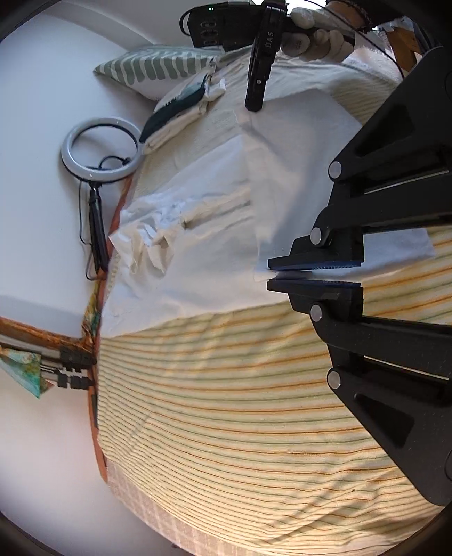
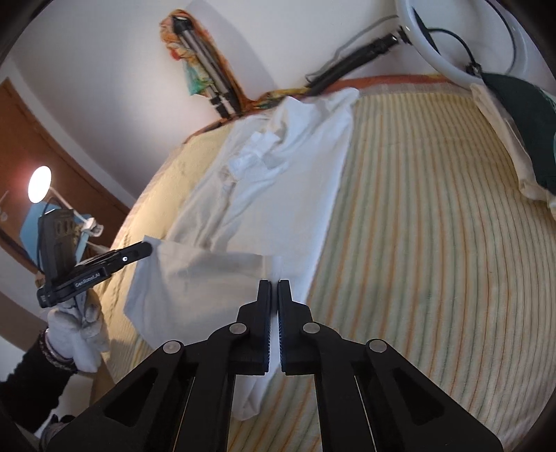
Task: Fold small clothes
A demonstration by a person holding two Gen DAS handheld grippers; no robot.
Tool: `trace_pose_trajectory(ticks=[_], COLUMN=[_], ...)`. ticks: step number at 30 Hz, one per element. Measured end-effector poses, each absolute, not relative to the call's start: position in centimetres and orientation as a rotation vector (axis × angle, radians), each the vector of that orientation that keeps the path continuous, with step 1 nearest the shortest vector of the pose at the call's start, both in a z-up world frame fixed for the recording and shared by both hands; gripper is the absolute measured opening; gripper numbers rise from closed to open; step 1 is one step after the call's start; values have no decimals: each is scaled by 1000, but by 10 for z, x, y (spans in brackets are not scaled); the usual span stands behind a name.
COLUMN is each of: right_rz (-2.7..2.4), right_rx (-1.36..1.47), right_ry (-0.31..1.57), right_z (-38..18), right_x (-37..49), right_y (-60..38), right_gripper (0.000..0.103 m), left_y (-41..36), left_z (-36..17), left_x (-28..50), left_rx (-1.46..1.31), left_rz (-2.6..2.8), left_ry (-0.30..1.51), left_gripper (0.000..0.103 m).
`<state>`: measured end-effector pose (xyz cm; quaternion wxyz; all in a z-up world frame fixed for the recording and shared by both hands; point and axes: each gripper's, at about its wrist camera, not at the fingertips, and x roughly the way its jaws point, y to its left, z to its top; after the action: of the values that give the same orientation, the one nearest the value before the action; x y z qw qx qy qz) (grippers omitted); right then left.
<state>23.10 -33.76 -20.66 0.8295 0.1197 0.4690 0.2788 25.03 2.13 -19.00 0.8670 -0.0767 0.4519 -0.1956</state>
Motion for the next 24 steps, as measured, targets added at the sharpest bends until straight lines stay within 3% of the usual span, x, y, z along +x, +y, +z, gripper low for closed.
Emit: trace_pose_trajectory(ticks=[3,5,6,7,9,20,21,22,23,24], right_rz=[583,585,604,624,668,799,803,820,836,855], right_rx=[261,273,293,320,366,348,351,358,364,378], right_ry=[1017,1026,1028,1032,1022,1039,1039,1037,1033,1022], right_z=[-210,-209,-207,-206,-206,-225,-224,-223,-221,-218], right_x=[231,228,225,222,209,180,182,184,186,187], right_y=[-338,-343,-348,-354,-367,-362,-361,-360,-359,-360], right_gripper=[3,4,6,13,23,23,23,23,23,23], left_y=[24,30,33,38,47,43,41,41,39,38], left_z=[-195,-192,-190,-187,-181,-196,-195,-195,-195,-194], left_x=[253,250,248,243,233,198,198,198,199,199], left_rx=[-205,-237,-247,-259,-288,-336,-342,-343,-334,-317], left_rz=[-416,-418,-418,-417,-437,-548,-547,-547,-545,-530], left_ry=[962,967,965,954,946,1065,1061,1060,1062,1061], left_gripper=[3,11,22,30,31,31,27,12,6,5])
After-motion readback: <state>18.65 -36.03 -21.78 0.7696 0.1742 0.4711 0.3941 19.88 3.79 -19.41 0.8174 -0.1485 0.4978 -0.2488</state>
